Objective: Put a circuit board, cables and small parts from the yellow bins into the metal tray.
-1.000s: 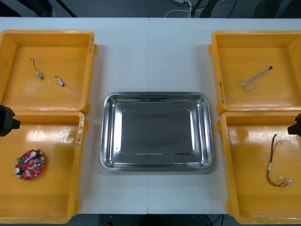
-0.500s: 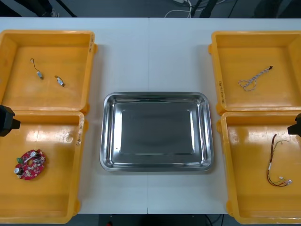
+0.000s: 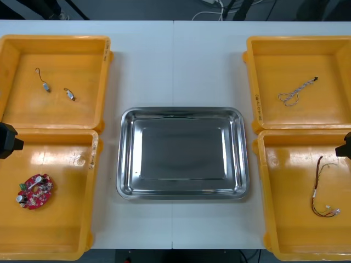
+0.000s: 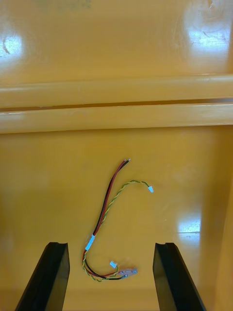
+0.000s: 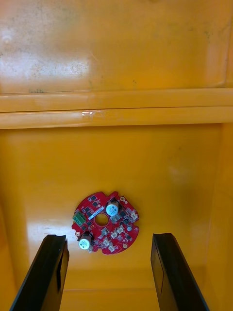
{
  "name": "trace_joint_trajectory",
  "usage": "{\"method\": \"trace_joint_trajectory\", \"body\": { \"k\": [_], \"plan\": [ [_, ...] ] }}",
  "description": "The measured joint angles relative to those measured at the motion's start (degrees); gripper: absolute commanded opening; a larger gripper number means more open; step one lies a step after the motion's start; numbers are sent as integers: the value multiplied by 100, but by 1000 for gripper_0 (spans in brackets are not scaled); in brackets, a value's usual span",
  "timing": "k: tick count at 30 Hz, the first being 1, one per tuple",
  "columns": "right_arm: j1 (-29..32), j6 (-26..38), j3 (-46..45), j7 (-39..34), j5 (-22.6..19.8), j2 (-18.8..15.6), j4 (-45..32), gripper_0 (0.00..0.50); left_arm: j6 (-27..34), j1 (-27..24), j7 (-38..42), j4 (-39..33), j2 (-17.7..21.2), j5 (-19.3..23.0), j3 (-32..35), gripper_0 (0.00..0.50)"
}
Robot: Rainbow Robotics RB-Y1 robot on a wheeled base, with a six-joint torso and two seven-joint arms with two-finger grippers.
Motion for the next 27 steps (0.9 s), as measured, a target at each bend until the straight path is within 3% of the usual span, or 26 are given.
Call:
{"method": "trace_joint_trajectory", "body": {
  "k": [27],
  "plan": [
    [-35, -6, 0, 0, 1, 0, 2, 500, 1, 205, 0, 3, 10, 0, 0, 500]
  ]
}}
